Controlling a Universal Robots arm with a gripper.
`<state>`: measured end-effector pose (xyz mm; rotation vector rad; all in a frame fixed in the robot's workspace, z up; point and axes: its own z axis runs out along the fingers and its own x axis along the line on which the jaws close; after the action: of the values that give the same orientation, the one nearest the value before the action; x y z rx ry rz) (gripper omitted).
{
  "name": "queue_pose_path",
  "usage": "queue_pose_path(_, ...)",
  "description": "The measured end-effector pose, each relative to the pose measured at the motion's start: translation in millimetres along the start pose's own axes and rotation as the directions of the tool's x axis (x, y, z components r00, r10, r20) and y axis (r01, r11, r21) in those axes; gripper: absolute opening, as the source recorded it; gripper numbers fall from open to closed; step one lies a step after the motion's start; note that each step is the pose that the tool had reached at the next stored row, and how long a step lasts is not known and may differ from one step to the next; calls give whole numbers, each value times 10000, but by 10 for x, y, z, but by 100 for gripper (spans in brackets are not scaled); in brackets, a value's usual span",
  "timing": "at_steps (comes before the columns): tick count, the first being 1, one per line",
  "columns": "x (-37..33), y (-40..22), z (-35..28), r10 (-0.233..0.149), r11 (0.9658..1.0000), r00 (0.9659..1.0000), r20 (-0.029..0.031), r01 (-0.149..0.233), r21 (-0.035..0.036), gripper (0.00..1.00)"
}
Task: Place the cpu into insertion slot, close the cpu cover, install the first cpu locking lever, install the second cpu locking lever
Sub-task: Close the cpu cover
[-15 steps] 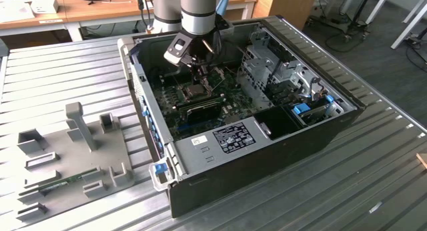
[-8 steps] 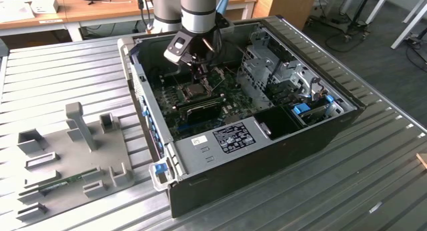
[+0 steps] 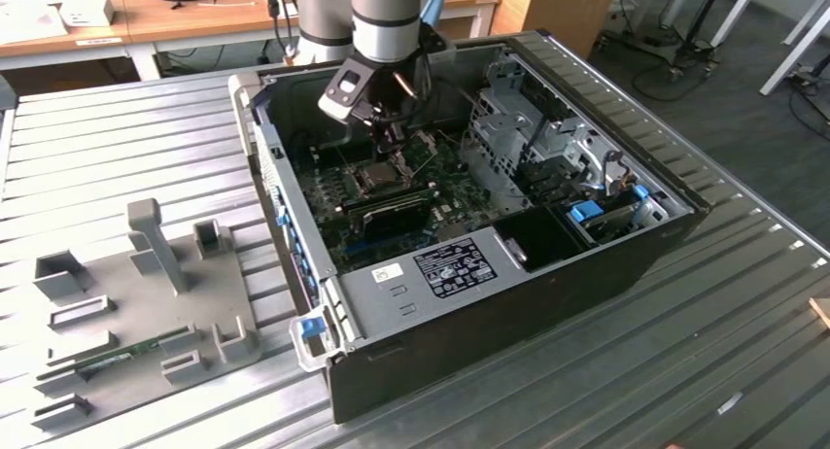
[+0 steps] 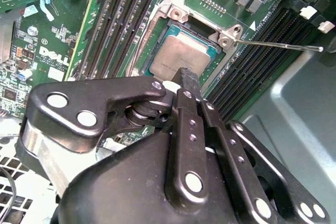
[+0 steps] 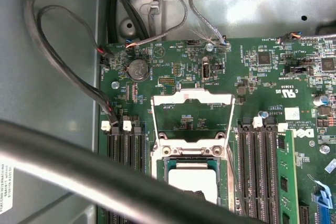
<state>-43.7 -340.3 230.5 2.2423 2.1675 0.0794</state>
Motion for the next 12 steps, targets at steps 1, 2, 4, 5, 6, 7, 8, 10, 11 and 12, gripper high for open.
queue_pose_path(1, 0, 0, -6, 0, 10000, 10000, 1, 0, 0, 10)
queue_pose_path(2, 0, 1, -10, 0, 10000, 10000, 0, 0, 0, 10)
queue_pose_path(4, 1, 1, -19, 0, 10000, 10000, -1, 0, -1, 10)
queue_pose_path(5, 1, 1, -19, 0, 10000, 10000, -3, 0, -2, 10)
queue_pose_path(6, 1, 1, -21, 0, 10000, 10000, -1, 0, -1, 10)
queue_pose_path(7, 1, 1, -22, 0, 10000, 10000, -2, 0, -1, 10)
queue_pose_path(8, 1, 1, -22, 0, 10000, 10000, -2, 0, -1, 10)
queue_pose_path(10, 1, 1, -23, 0, 10000, 10000, -1, 0, -1, 10)
queue_pose_path(11, 1, 1, -25, 0, 10000, 10000, 1, 0, 0, 10)
queue_pose_path(12, 0, 1, -28, 0, 10000, 10000, 3, 0, 1, 10)
